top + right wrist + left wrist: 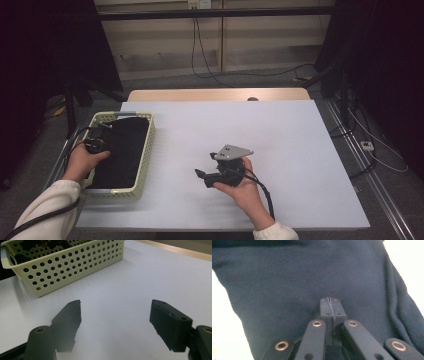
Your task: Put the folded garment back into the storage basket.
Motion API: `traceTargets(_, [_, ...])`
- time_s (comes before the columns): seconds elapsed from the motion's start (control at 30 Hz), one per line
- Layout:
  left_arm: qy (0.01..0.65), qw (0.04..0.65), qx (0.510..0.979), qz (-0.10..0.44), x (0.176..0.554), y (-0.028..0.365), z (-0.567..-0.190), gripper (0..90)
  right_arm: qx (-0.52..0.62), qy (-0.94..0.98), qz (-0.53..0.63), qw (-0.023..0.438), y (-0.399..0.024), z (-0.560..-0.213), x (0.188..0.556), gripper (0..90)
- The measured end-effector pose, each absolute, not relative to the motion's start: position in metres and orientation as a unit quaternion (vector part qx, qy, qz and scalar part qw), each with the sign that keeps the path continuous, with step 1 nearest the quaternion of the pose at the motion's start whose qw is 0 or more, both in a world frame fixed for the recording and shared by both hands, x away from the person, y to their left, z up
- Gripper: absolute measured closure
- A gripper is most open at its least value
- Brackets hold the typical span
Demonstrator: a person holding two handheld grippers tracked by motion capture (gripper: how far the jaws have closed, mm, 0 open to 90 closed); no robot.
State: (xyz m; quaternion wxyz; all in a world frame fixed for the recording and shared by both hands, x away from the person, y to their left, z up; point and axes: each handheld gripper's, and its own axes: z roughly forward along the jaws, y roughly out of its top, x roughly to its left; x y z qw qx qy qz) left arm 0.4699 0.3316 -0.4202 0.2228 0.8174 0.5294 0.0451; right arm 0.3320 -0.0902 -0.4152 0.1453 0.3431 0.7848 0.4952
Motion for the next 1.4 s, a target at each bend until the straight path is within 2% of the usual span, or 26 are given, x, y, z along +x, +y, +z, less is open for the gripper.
traceTargets(0.2, [0.535, 0.217, 0.816, 0.041, 0.477, 0.337, -0.417, 90.0, 0.347, 0.786, 0.491, 0.144, -0.092, -0.419, 0.331, 25.7])
traceTargets(0.4, [0.535, 0.261, 0.802, 0.052, 0.498, 0.322, -0.406, 90.0, 0.348, 0.787, 0.490, 0.143, -0.093, -0.419, 0.333, 25.7])
traceTargets(0.7, [0.515, 0.254, 0.818, 0.037, 0.504, 0.277, -0.426, 90.0, 0.350, 0.787, 0.487, 0.142, -0.095, -0.419, 0.334, 25.5])
traceTargets(0.8, [0.511, 0.250, 0.821, 0.051, 0.504, 0.274, -0.424, 89.1, 0.351, 0.787, 0.487, 0.141, -0.097, -0.420, 0.333, 25.3])
traceTargets(0.87, [0.517, 0.251, 0.817, 0.040, 0.504, 0.276, -0.421, 87.5, 0.352, 0.788, 0.485, 0.141, -0.099, -0.421, 0.334, 25.3])
traceTargets(0.9, [0.511, 0.249, 0.821, 0.042, 0.504, 0.278, -0.420, 85.4, 0.353, 0.787, 0.485, 0.141, -0.100, -0.421, 0.333, 25.2])
traceTargets(0.97, [0.522, 0.258, 0.812, 0.046, 0.502, 0.279, -0.415, 73.7, 0.351, 0.787, 0.487, 0.143, -0.102, -0.419, 0.333, 25.3])
traceTargets(1.13, [0.503, 0.266, 0.821, 0.045, 0.493, 0.280, -0.399, 52.1, 0.350, 0.790, 0.482, 0.147, -0.111, -0.417, 0.332, 25.0])
traceTargets(1.27, [0.485, 0.280, 0.827, 0.053, 0.485, 0.276, -0.379, 40.4, 0.350, 0.791, 0.478, 0.151, -0.122, -0.417, 0.328, 25.0])
traceTargets(1.4, [0.466, 0.296, 0.832, 0.058, 0.475, 0.266, -0.360, 33.3, 0.361, 0.788, 0.474, 0.157, -0.140, -0.418, 0.322, 25.0])
